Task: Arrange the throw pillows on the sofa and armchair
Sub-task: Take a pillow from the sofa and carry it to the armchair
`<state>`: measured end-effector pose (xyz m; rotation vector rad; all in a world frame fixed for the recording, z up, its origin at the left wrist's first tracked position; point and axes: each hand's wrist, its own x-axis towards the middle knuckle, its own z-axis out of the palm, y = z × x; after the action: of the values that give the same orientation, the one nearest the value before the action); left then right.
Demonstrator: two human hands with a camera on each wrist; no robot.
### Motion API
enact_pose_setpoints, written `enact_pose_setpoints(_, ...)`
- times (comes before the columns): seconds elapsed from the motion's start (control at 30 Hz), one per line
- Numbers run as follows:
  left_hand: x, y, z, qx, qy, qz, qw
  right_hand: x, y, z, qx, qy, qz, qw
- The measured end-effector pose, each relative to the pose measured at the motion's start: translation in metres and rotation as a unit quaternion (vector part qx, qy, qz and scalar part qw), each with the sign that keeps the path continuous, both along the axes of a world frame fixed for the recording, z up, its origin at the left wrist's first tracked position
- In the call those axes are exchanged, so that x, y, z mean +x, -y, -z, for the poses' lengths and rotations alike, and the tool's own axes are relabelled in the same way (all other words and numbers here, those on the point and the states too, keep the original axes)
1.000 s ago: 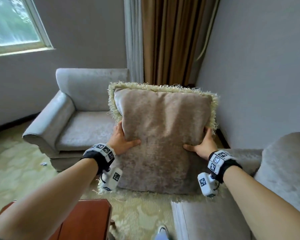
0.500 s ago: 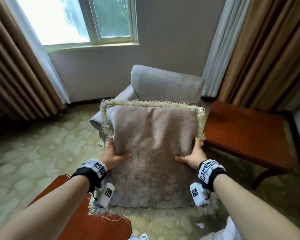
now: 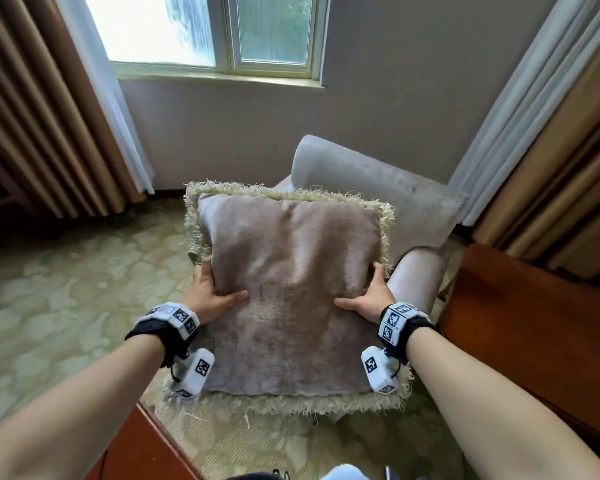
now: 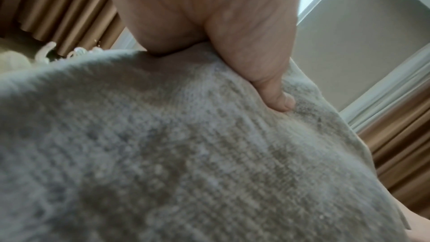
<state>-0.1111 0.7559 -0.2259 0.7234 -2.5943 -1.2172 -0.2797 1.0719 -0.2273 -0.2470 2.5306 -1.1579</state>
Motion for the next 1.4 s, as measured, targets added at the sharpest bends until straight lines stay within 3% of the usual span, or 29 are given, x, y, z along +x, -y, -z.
enact_pose_setpoints(0.2, -0.095, 0.029, 0.009, -0.007, 0.000, 0.012, 1.000, -0.092, 0.025, 0.023, -0.007, 0.016, 0.024, 1.000)
enact_pose_setpoints(0.43, -0.204, 0.048, 0.026, -0.006, -0.005, -0.009, 1.000, -0.222, 0.058, 0.053, -0.020, 0.028, -0.006, 0.999)
enact_pose_setpoints(0.6, -0.283, 0.049, 0.038, -0.010, -0.005, 0.001, 1.000, -0.295, 0.053, 0.076, -0.041, 0.045, 0.021, 0.998)
enact_pose_setpoints(0.77, -0.369, 0.044, 0.042, -0.004, -0.006, 0.057, 0.998, -0.346, 0.033, 0.079, -0.031, 0.052, 0.069, 0.996)
enact_pose_setpoints(0.97, -0.479, 0.062, 0.078, 0.013, -0.032, 0.140, 0.989, -0.393, 0.028, 0.104, -0.009, 0.046, 0.178, 0.983)
enact_pose_setpoints(1.17, -0.590, 0.096, 0.121, 0.040, -0.027, 0.243, 0.969, -0.429, 0.053, 0.123, 0.029, 0.035, 0.284, 0.958)
enact_pose_setpoints(1.4, -0.682, 0.124, 0.182, 0.044, -0.014, 0.290, 0.956, -0.476, 0.094, 0.173, 0.033, 0.058, 0.365, 0.929)
